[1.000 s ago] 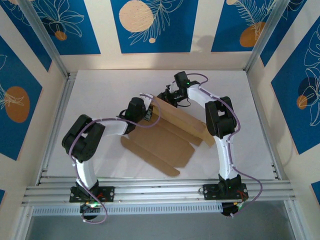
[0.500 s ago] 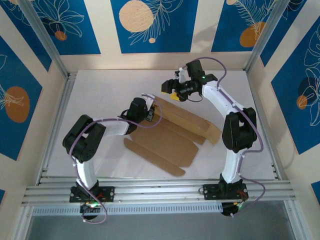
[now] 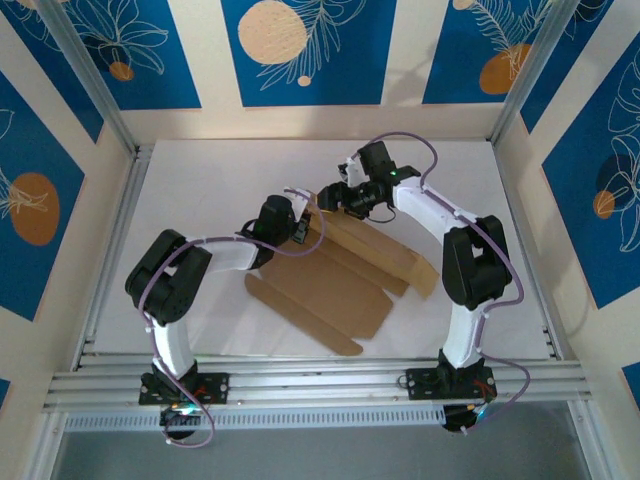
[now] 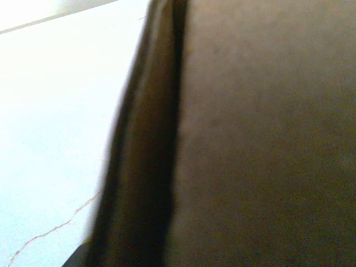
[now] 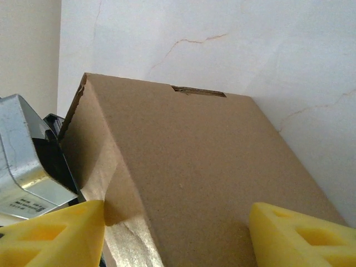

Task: Fold the paper box

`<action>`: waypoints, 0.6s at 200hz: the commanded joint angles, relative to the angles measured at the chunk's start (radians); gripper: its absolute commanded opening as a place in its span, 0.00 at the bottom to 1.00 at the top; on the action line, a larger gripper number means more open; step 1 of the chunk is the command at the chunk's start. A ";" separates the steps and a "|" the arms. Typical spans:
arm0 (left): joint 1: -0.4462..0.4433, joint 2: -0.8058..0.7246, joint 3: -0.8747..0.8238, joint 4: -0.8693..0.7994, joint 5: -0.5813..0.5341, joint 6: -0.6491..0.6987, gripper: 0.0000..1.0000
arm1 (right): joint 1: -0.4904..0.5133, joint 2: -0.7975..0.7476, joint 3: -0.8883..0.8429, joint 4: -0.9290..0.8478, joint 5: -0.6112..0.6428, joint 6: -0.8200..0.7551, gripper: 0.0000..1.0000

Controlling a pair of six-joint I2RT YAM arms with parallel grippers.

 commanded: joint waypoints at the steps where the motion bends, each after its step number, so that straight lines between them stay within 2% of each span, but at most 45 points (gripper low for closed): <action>1: -0.003 0.012 0.009 0.020 0.007 -0.005 0.00 | 0.006 0.014 -0.009 -0.082 0.135 -0.031 0.64; 29: -0.003 -0.047 -0.013 0.038 0.027 -0.024 0.27 | 0.010 0.022 0.002 -0.122 0.217 -0.034 0.59; 57: 0.000 -0.134 -0.054 0.036 0.032 -0.046 0.39 | 0.004 -0.009 -0.023 -0.073 0.167 -0.028 0.58; 98: 0.039 -0.291 -0.143 0.026 0.072 -0.062 0.41 | -0.012 0.013 -0.012 -0.049 0.074 -0.039 0.58; 120: 0.095 -0.347 -0.161 0.041 0.120 -0.166 0.41 | -0.016 0.025 -0.008 -0.037 0.035 -0.042 0.57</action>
